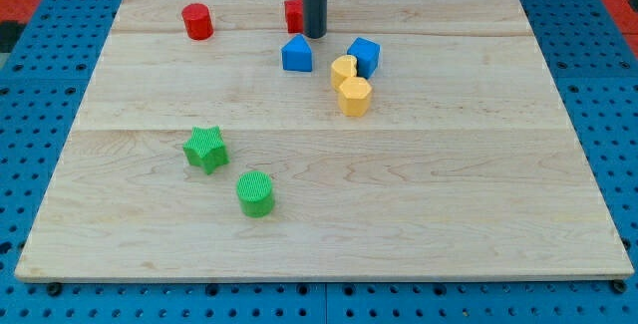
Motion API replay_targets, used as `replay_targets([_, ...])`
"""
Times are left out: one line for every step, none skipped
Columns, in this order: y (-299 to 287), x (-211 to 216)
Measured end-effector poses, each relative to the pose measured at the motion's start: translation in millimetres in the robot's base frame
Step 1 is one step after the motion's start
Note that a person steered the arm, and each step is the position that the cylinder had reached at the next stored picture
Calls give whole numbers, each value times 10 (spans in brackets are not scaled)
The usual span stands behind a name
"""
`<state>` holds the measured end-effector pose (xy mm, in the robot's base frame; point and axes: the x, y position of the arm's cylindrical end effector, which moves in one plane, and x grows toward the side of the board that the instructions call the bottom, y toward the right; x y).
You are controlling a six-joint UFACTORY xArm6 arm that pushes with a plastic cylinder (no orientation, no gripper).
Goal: Push the red circle slightly towards the top left corner of the board
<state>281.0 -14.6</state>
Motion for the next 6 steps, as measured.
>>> replay_targets([-443, 126])
replay_targets([-603, -14])
replay_targets([-1102, -62])
replay_targets([-1298, -109])
replay_targets([-1739, -109])
replay_targets([-1962, -103])
